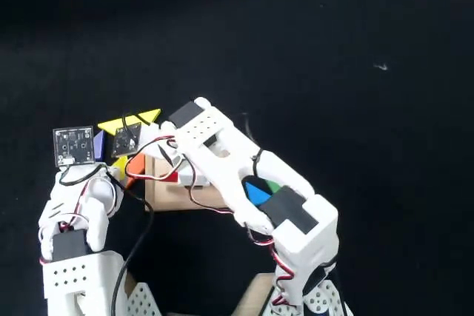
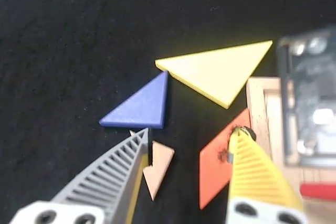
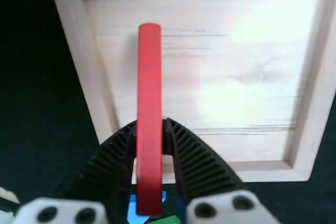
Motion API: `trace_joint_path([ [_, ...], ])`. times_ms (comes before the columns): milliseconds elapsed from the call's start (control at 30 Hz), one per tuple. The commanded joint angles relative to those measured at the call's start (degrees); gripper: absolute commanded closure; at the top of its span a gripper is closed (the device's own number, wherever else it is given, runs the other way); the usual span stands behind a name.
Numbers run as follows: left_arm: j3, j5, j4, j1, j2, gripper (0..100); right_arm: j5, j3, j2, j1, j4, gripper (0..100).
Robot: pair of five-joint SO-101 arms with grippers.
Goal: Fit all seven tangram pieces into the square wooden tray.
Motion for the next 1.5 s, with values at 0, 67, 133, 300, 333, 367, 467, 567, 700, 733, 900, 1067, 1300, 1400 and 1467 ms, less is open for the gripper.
trace_joint_path([
  [0, -0.5, -0.5, -0.1, 0.6, -0.6, 75, 0.6, -0.4, -1.4, -1.3, -1.6, 98.7],
  [67, -0.5, -0.5, -0.2, 0.6, -0.6, 75, 0.6, -0.2, -1.4, -2.2, -1.4, 98.7],
  [133, -0.5, -0.5, -0.2, 0.6, -0.6, 75, 0.6, -0.1, -1.3, -2.5, -1.0, 98.7],
  [300, -0.5, -0.5, -0.2, 0.6, -0.6, 75, 0.3, -0.1, -1.3, -3.5, -0.2, 98.7],
  [333, -0.5, -0.5, -0.2, 0.6, -0.6, 75, 0.2, -0.1, -1.3, -3.6, -0.2, 98.7],
  [367, -0.5, -0.5, -0.2, 0.6, -0.6, 75, 0.2, 0.0, -1.3, -3.6, -0.2, 98.7],
  [467, -0.5, -0.5, -0.2, 0.6, -0.6, 75, 0.1, 1.9, -1.3, -3.9, -0.1, 98.6],
  [567, -0.5, -0.6, -0.2, 0.6, -0.6, 75, 0.0, 3.5, -1.4, -4.0, -0.1, 95.4],
  [700, -0.5, -0.6, -0.2, 0.6, -0.6, 75, -4.2, 3.6, -1.5, -4.1, -0.1, 84.0],
  [733, -0.5, -0.6, -0.2, 0.6, -0.6, 75, -4.7, 3.6, -1.7, -4.2, -0.1, 82.7],
  [900, -0.4, -0.6, -0.3, 0.6, -0.6, 75, -4.7, 1.9, -2.8, -3.8, -0.1, 82.7],
  [1067, -0.4, -0.6, -0.3, 0.6, -0.6, 75, -4.7, 0.2, -6.0, -1.7, -0.1, 82.5],
  [1300, -0.2, -0.6, -0.3, 0.6, -0.7, 75, -2.0, -3.6, -7.4, 3.8, -0.4, 82.7],
  [1400, -0.1, -0.6, -1.3, 0.6, -0.7, 75, -2.4, -5.0, -6.9, 4.0, -2.6, 82.8],
  [1467, 0.2, -0.6, -1.7, 0.6, -0.7, 75, -2.4, -5.5, -6.9, 5.1, -4.8, 83.8],
])
